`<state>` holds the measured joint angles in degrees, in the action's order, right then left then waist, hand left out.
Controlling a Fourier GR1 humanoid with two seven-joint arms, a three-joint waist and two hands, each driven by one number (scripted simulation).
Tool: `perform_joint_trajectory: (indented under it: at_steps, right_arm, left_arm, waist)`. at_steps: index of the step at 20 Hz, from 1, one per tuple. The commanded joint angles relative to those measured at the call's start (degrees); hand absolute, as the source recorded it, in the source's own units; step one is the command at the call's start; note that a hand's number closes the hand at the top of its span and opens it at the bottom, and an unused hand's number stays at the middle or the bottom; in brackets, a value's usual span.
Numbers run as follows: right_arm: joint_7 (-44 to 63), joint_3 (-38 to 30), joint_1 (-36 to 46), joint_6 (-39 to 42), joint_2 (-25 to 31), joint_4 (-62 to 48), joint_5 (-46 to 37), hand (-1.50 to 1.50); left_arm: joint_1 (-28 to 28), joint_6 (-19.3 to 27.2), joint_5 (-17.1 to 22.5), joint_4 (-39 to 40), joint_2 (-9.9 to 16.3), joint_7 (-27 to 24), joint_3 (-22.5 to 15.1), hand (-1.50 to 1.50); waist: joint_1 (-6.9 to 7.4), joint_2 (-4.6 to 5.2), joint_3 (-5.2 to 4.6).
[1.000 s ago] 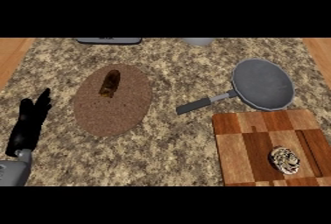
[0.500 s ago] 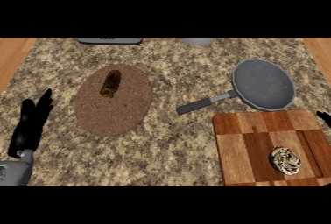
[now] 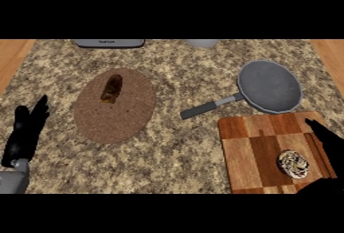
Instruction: Pick the cupcake from the cutting board and place it in the pan
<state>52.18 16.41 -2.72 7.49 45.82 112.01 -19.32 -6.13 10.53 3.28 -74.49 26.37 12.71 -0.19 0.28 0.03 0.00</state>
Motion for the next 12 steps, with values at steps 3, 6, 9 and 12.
perform_joint_trajectory:
  at_steps: [3, 6, 9, 12]
  right_arm:
    - [-1.74, 0.04, 0.66, 4.37, -4.72, -4.08, -4.78, -1.50]
    - [-3.11, -2.10, 0.28, 6.73, -6.79, -4.46, -5.88, -1.50]
    - [-4.09, -3.91, 5.30, 9.75, -8.31, -8.55, -4.99, -1.50]
    - [-5.42, -2.66, -1.78, 7.34, -10.83, -4.62, -10.53, -1.50]
  left_arm:
    - [-1.96, -0.01, -2.70, -0.16, -1.53, 2.52, 1.03, 0.00]
    - [-0.54, -2.72, -2.20, 1.78, -1.11, -0.89, 3.88, 0.00]
    - [-1.91, -3.05, -3.05, 1.44, -1.56, -0.17, 3.78, 0.00]
    - [-2.41, -0.34, -6.25, -1.87, -4.20, 3.44, 2.28, 0.00]
  waist:
    - [-0.36, -0.02, 0.01]
    - [-0.33, -0.04, 0.00]
    - [-0.14, 0.00, 0.00]
    - [-0.46, -0.09, 0.01]
